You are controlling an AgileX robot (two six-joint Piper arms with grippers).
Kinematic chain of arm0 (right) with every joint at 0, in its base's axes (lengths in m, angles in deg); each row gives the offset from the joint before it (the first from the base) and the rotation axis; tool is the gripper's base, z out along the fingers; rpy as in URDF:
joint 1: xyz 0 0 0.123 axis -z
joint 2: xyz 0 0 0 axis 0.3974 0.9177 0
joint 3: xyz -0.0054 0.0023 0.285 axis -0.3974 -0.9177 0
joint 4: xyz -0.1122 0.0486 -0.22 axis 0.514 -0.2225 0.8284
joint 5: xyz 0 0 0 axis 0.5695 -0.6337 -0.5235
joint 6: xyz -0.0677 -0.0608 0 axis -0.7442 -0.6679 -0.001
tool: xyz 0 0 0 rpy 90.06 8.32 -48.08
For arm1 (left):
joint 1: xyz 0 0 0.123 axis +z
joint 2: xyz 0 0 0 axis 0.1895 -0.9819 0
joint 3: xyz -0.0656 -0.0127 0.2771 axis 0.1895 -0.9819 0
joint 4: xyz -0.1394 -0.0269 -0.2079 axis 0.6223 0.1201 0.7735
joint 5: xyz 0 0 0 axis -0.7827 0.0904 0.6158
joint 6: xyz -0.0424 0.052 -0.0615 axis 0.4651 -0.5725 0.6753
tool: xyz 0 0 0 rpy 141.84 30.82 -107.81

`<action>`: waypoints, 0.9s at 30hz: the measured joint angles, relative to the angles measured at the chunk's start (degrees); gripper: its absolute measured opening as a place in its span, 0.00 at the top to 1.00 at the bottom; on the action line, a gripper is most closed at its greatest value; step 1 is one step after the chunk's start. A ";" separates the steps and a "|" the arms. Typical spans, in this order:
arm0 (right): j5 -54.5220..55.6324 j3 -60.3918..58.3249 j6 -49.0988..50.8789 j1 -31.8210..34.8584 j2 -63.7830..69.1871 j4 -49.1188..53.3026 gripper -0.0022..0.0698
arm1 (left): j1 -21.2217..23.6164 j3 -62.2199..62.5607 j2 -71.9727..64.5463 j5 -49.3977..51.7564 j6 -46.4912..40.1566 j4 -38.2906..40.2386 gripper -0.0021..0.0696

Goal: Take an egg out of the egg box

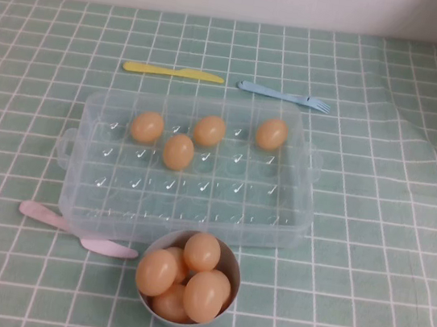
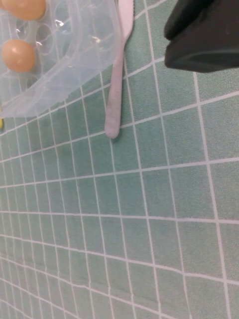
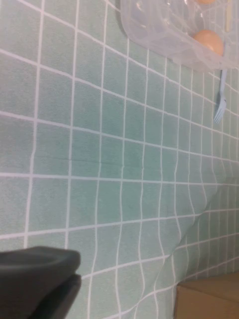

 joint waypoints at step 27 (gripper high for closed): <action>0.00 0.00 0.00 0.00 0.00 0.00 0.99 | 0.00 0.00 0.00 -1.88 0.02 2.01 0.97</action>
